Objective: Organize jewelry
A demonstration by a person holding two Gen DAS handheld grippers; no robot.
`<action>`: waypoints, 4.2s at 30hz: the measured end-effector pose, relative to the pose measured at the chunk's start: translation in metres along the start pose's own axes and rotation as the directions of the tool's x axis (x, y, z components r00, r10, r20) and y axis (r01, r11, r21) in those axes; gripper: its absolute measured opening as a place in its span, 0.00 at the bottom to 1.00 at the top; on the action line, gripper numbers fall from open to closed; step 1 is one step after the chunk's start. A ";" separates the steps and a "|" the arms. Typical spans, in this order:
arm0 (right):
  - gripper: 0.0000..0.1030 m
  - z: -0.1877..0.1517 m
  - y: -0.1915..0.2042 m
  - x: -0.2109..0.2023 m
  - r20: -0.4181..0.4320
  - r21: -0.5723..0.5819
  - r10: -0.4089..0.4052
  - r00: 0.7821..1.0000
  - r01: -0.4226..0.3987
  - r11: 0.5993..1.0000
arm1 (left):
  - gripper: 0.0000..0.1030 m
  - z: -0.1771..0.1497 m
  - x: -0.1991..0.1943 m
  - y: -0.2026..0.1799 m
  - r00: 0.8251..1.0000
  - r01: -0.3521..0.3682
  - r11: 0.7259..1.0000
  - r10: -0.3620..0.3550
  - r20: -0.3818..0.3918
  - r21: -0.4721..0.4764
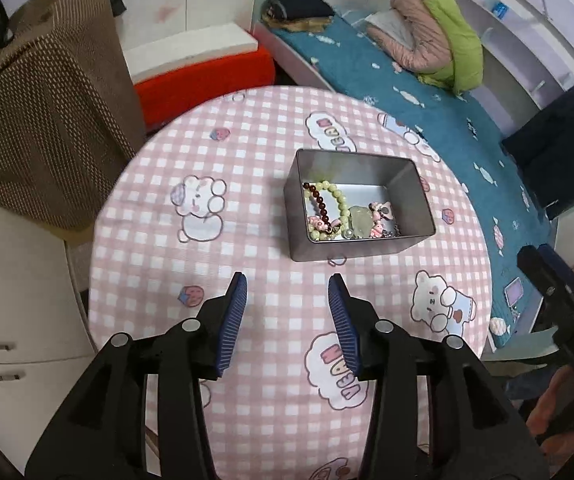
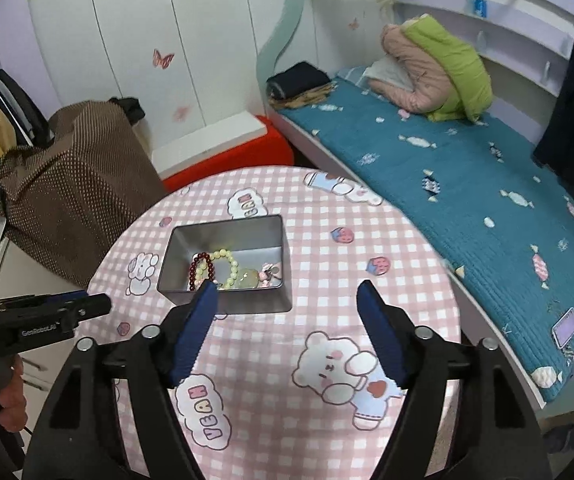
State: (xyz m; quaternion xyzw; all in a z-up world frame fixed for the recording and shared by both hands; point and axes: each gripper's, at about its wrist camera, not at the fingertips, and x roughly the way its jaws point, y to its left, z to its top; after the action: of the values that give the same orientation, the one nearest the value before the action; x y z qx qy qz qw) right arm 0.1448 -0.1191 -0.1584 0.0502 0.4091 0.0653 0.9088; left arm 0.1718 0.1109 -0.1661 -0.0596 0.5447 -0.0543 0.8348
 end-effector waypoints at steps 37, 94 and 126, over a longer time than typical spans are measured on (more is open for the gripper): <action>0.81 -0.032 0.002 -0.227 0.446 -0.134 0.112 0.888 -0.057 0.989 | 0.43 -0.100 -0.215 -0.116 0.888 -0.037 0.996 -0.007 0.460 0.087; 0.82 -0.037 0.011 -0.251 0.594 -0.136 0.073 0.801 0.010 0.991 | 0.85 -0.110 -0.264 -0.118 0.748 -0.127 0.990 0.056 0.662 0.059; 0.92 -0.029 0.012 -0.242 0.596 -0.134 0.076 0.800 0.006 0.991 | 0.94 -0.105 -0.258 -0.115 0.753 -0.136 0.990 0.087 0.652 0.024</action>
State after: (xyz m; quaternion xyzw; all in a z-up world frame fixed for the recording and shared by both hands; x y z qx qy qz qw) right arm -0.0369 -0.1444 0.0026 0.0172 0.0949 0.0891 0.9913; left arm -0.0310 0.0335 0.0426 -0.0126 0.2220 0.0006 0.9750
